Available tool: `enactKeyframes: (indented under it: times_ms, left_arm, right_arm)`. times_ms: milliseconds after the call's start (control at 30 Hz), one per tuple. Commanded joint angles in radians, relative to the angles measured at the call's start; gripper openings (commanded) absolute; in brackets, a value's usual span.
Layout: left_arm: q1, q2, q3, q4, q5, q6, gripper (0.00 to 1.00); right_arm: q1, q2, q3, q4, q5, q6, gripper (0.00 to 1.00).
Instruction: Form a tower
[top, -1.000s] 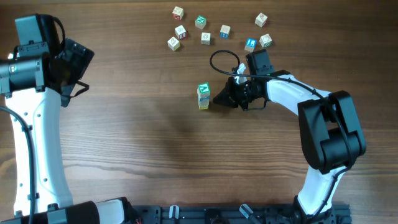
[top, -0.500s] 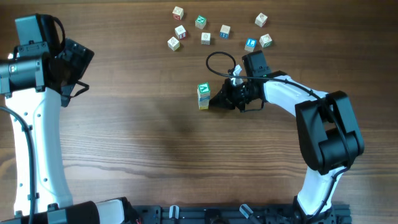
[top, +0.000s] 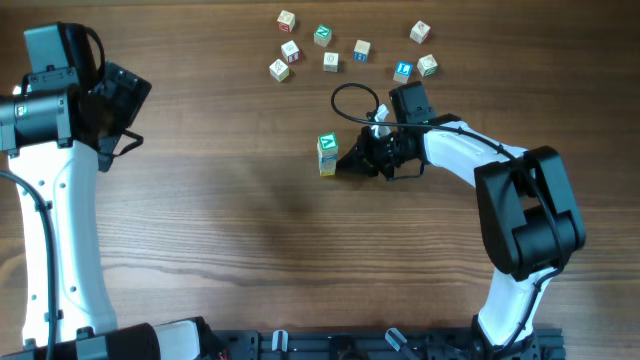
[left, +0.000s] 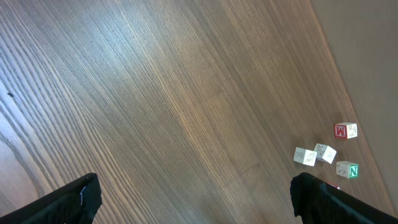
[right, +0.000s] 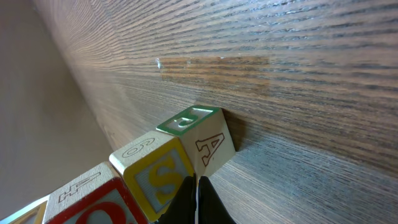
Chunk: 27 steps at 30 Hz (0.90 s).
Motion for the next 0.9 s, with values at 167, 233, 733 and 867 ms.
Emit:
enactKeyframes:
  times_ms: [167,233,733,867]
  left_arm:
    - [0.005,-0.013,0.007,0.003,-0.006,-0.005,1.00]
    - [0.005,-0.013,0.007,0.003,-0.006,-0.005,1.00]
    - [0.005,-0.013,0.007,0.003,-0.006,-0.005,1.00]
    - [0.005,-0.013,0.008,0.003,-0.006,-0.005,1.00]
  right_arm:
    - [0.005,0.011,-0.005,-0.003,-0.027,0.001,0.04]
    - [0.005,0.011,-0.005,-0.003,-0.027,0.001,0.04]
    - [0.006,0.011,-0.005,0.007,0.004,0.003,0.04]
    - [0.006,0.011,-0.005,0.021,0.001,0.004,0.05]
